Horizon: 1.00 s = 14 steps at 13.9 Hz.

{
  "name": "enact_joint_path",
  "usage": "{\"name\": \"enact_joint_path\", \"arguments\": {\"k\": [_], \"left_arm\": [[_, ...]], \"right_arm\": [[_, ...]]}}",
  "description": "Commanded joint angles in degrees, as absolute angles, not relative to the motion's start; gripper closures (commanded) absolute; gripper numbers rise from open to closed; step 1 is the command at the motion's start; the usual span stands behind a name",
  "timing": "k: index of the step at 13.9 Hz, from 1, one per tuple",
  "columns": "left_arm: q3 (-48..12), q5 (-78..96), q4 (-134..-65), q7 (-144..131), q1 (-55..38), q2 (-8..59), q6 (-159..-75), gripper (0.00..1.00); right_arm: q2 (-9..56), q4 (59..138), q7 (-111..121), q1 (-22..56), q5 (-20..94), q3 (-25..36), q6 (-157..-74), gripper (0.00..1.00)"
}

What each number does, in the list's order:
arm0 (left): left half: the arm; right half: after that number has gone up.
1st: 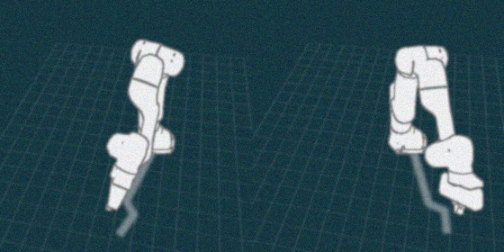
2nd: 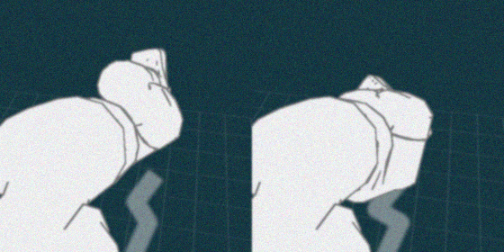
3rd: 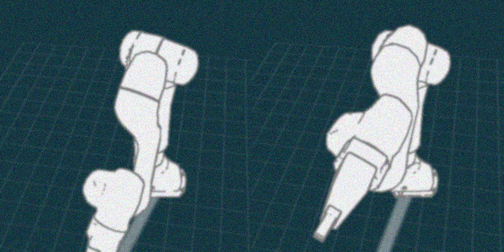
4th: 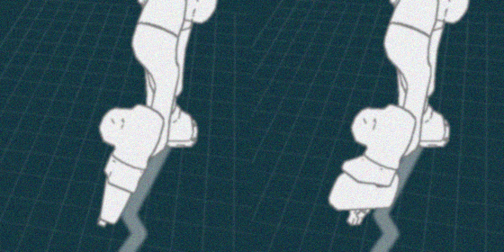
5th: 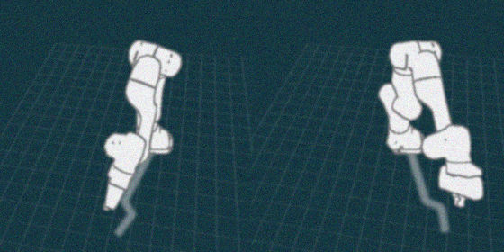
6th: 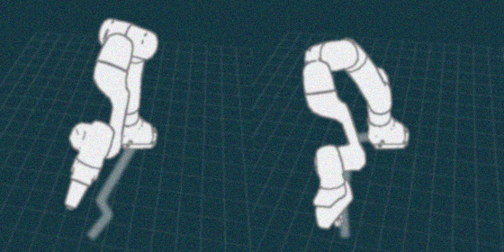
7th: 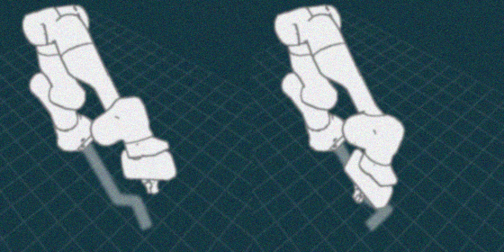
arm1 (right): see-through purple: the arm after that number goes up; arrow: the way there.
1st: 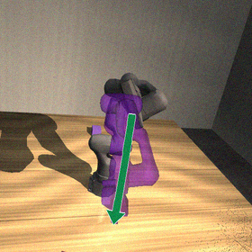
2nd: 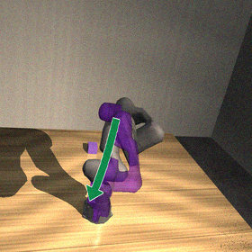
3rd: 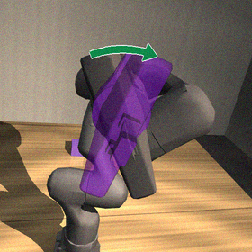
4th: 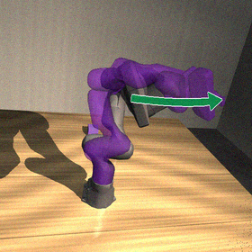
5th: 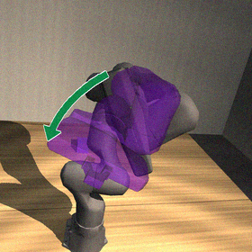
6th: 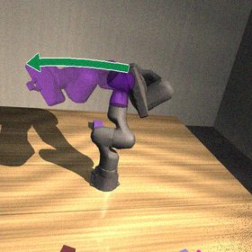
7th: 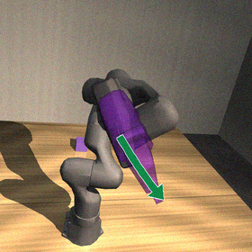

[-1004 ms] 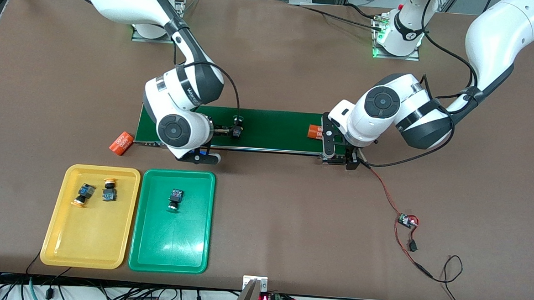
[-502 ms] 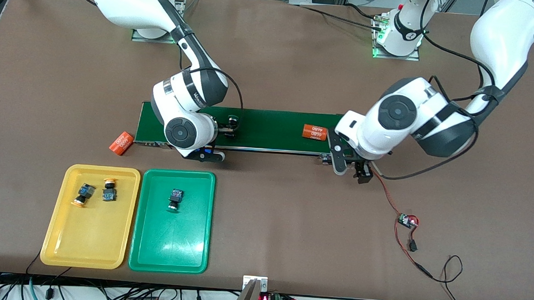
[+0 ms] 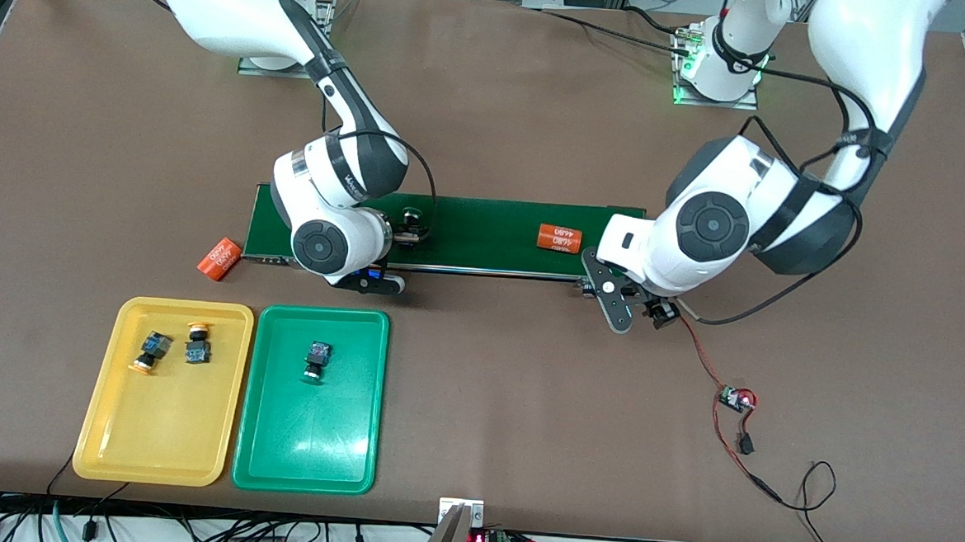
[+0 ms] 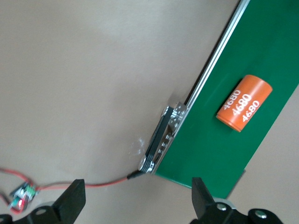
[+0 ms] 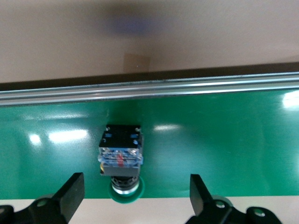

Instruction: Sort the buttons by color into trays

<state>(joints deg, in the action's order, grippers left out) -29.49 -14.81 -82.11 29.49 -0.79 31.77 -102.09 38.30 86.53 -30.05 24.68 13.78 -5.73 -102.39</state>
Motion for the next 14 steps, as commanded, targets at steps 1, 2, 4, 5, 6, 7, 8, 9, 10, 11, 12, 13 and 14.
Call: {"name": "enact_joint_path", "arguments": {"k": [1, 2, 4, 5, 6, 7, 8, 9, 10, 11, 12, 13, 14], "left_arm": [[-21.5, -9.5, -81.7, 29.8, -3.7, 29.1, -101.2, 0.00], [-20.3, -9.3, -81.7, 29.3, -3.8, 28.5, -101.3, 0.00], [-18.2, -9.5, -81.7, 25.5, -4.4, 27.2, -101.2, 0.00], [-16.5, -9.5, -81.7, 22.6, -5.5, 26.5, -101.1, 0.00], [-13.7, -9.4, -81.7, 19.5, -7.0, 25.8, -100.9, 0.00], [-11.5, -9.5, -81.7, 17.6, -8.6, 25.3, -101.0, 0.00], [-9.3, -9.4, -81.7, 17.1, -9.6, 25.2, -101.0, 0.00], [-7.7, -8.7, -81.7, 17.1, -9.6, 25.1, -101.2, 0.00], [-6.2, -6.4, -81.8, 16.5, -9.1, 24.7, -101.2, 0.00], [-3.9, -3.0, -82.1, 13.1, -8.7, 23.3, -101.2, 0.00], [-1.7, -1.0, -82.0, 7.6, -8.2, 22.4, -101.3, 0.00], [-0.8, -0.7, -82.0, 3.1, -7.5, 21.8, -101.3, 0.00], [-0.8, -1.1, -82.1, 1.1, -5.6, 20.8, -101.3, 0.00]], "right_arm": [[39.1, 86.9, -30.5, 24.3, 15.6, -6.0, -103.2, 0.00], [39.5, 86.8, -30.5, 24.3, 15.6, -6.0, -103.4, 0.00], [39.9, 86.7, -29.8, 23.8, 15.5, -6.0, -103.4, 0.20], [39.9, 86.7, -29.4, 23.6, 15.2, -6.0, -103.4, 0.53], [39.9, 86.7, -29.1, 23.2, 15.1, -6.0, -103.0, 0.70], [39.9, 86.5, -28.9, 22.9, 15.0, -6.0, -102.8, 0.76], [39.9, 86.4, -28.8, 22.6, 15.0, -6.0, -102.7, 0.81], [39.9, 86.1, -28.0, 22.2, 14.9, -6.0, -102.7, 0.85], [39.9, 85.5, -26.7, 21.8, 15.0, -6.0, -102.7, 0.87], [39.8, 85.3, -26.0, 21.4, 14.9, -6.0, -102.3, 0.89], [39.6, 85.2, -25.5, 20.7, 14.9, -5.9, -101.3, 0.90], [39.6, 83.5, -24.5, 20.3, 14.7, -5.8, -100.0, 0.90], [39.6, 81.2, -23.8, 20.0, 14.0, -5.5, -98.4, 0.90]]}}
